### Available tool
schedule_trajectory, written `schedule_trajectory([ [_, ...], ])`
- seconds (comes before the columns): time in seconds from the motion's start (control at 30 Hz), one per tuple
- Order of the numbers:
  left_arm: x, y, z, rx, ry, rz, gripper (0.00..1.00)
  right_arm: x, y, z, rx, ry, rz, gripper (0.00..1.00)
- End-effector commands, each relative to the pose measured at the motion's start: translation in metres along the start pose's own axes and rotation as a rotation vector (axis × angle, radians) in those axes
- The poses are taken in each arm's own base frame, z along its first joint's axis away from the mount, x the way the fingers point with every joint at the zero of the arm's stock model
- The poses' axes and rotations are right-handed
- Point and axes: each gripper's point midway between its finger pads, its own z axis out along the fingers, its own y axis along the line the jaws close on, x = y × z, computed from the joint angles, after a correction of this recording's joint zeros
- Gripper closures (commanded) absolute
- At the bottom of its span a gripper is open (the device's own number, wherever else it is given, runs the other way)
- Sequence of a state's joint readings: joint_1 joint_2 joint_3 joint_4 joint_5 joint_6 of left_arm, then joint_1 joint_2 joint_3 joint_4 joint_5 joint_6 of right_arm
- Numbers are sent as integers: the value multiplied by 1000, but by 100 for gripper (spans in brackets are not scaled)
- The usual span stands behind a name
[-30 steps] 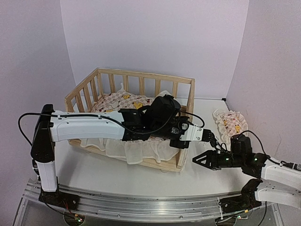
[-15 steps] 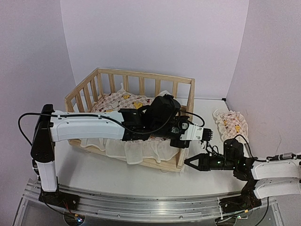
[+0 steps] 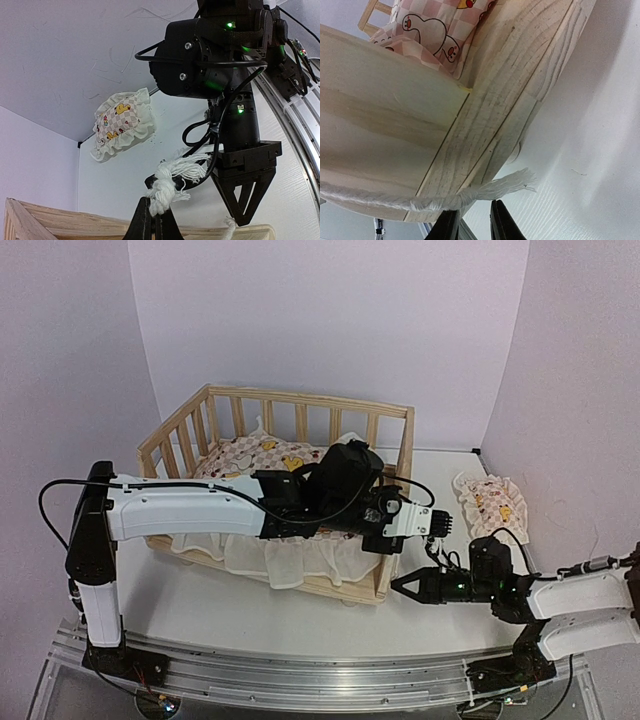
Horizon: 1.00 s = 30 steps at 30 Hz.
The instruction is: Set up the pet bed
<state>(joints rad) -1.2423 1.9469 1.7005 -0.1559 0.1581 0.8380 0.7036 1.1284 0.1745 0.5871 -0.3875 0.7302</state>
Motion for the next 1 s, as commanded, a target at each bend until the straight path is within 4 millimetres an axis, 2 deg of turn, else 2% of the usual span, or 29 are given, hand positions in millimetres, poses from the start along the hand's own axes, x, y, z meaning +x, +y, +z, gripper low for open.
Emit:
schedule_trajectory([
  [0.0, -20, 18, -15, -39, -56, -6, 100, -24, 26, 4, -78, -64, -80, 75],
  [0.1, -21, 18, -15, -39, -59, -4, 100, -24, 26, 7, -81, -51, -93, 73],
  [0.2, -21, 18, -15, -38, -61, -3, 100, -21, 23, 6, -76, -51, -123, 64],
  [0.33, -22, 17, -16, -31, -63, 0, 100, -20, 19, -9, -49, -113, -303, 53],
  [0.43, -21, 16, -16, -27, -63, 2, 100, -25, 17, -21, -13, -192, -458, 52],
  [0.57, -22, 16, -16, -27, -65, 7, 100, -22, 28, -21, -61, -173, -551, 50],
  [0.73, -21, 16, -15, -25, -64, 8, 100, -9, 29, -11, -111, -97, -598, 52],
  [0.97, -21, 14, -15, -21, -66, 4, 100, -12, 36, -2, -152, -83, -611, 69],
])
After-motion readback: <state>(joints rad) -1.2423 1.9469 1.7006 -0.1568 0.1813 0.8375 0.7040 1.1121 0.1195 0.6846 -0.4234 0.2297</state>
